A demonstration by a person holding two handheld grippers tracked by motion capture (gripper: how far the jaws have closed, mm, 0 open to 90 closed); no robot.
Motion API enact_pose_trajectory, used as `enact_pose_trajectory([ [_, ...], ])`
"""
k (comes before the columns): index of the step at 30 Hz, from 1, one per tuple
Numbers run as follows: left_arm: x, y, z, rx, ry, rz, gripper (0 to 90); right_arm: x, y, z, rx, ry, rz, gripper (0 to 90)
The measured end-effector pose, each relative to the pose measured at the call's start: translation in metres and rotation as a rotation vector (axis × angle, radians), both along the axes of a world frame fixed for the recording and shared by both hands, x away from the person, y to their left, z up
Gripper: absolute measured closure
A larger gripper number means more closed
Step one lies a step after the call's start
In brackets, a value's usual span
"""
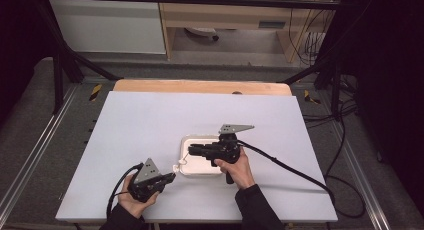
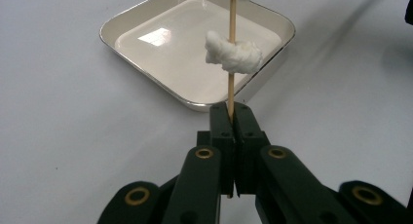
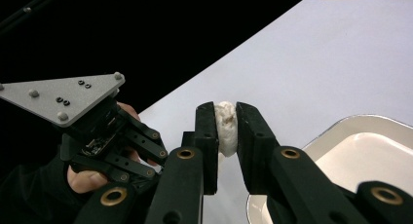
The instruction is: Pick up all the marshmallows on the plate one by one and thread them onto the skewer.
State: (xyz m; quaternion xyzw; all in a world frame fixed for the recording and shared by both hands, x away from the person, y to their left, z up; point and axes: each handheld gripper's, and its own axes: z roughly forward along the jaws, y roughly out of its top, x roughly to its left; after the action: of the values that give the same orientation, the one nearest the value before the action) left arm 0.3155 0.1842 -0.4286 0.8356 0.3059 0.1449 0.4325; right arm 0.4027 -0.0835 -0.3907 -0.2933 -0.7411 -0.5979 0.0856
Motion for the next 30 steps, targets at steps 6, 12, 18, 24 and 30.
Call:
enact_pose_trajectory([
  [6, 0.0, 0.0, 0.0, -0.002, -0.001, 0.002, 88.9, -0.001, 0.002, -0.003, -0.008, 0.006, 0.007, 79.9],
  [12, 0.0, -0.001, 0.0, -0.004, 0.0, 0.001, 88.9, -0.001, 0.004, -0.006, -0.006, 0.012, 0.011, 79.9],
  [18, 0.001, -0.001, 0.0, -0.003, 0.001, 0.002, 88.9, -0.002, 0.006, -0.009, -0.006, 0.016, 0.01, 79.9],
  [24, 0.001, -0.001, -0.001, -0.003, 0.001, 0.004, 88.9, -0.002, 0.007, -0.011, -0.004, 0.02, 0.013, 80.0],
  [30, 0.003, -0.003, 0.0, -0.019, 0.0, 0.014, 88.9, -0.005, 0.014, -0.017, -0.025, 0.017, 0.032, 79.8],
])
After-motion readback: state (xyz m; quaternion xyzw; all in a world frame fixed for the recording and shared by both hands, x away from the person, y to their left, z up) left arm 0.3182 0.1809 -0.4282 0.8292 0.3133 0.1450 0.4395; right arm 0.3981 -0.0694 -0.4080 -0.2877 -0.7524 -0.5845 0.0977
